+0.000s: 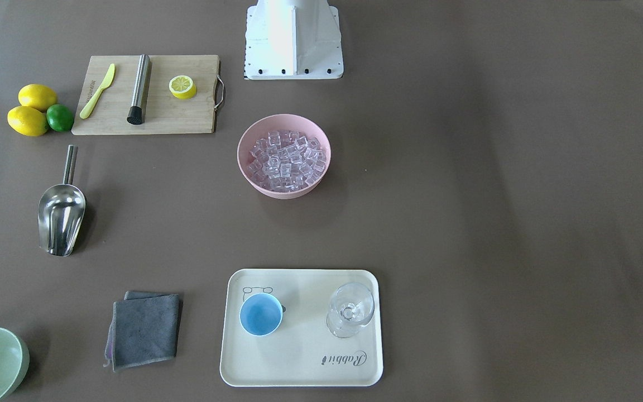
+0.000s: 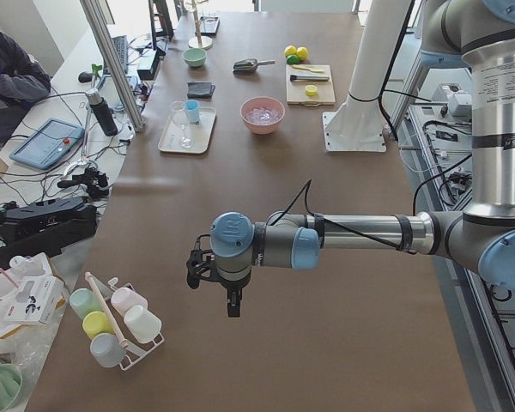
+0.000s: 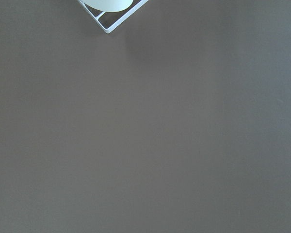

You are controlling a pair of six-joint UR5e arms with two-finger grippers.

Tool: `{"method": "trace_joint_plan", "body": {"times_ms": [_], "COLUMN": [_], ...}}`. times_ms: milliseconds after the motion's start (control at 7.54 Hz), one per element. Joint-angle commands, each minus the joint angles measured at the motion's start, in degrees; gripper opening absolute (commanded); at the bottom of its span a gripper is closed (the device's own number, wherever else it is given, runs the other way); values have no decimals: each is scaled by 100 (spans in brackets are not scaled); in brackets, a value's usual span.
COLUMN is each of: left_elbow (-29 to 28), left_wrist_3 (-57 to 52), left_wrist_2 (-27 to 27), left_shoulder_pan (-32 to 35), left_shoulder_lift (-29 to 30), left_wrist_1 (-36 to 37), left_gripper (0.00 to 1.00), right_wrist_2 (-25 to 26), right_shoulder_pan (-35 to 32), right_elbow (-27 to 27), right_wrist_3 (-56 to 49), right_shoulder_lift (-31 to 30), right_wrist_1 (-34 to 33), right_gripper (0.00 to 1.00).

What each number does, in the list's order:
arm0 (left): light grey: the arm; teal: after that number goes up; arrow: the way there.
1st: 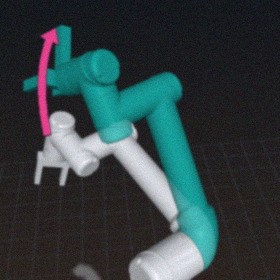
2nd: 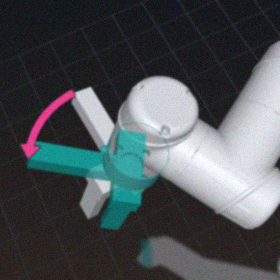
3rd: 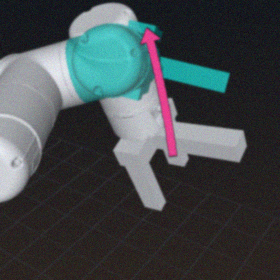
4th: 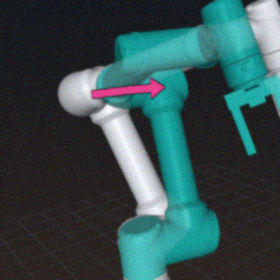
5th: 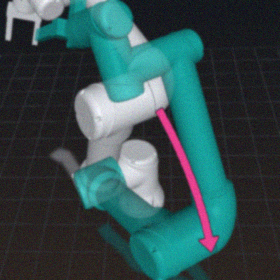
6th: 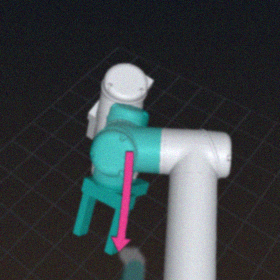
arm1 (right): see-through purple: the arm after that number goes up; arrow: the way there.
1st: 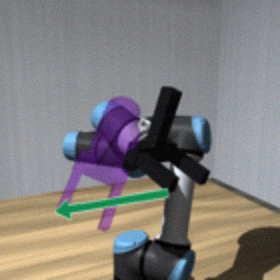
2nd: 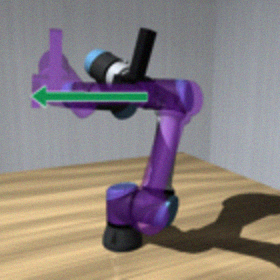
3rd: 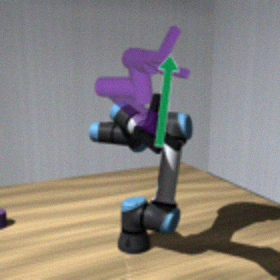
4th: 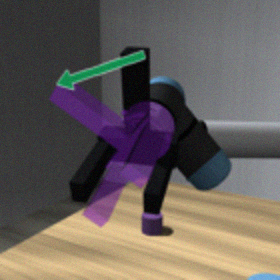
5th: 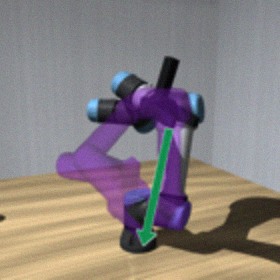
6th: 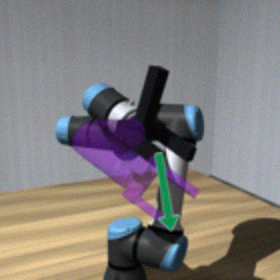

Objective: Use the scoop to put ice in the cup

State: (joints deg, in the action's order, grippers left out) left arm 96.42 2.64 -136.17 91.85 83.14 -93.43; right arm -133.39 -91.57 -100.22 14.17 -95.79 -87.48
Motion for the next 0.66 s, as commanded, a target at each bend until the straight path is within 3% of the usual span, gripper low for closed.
{"method": "trace_joint_plan", "body": {"times_ms": [0,531], "left_elbow": [0,-9], "left_wrist_3": [9,18], "left_wrist_2": [-6,-14], "left_shoulder_pan": [0,17], "left_shoulder_lift": [-9,-44], "left_wrist_1": [0,9], "left_gripper": [98,98], "right_wrist_2": [-21,-91], "right_shoulder_pan": [-28,-28], "right_elbow": [-32,-93], "right_wrist_3": [-2,-20], "right_shoulder_lift": [16,-54], "right_wrist_1": [-128,-279], "right_gripper": [100,100]}}
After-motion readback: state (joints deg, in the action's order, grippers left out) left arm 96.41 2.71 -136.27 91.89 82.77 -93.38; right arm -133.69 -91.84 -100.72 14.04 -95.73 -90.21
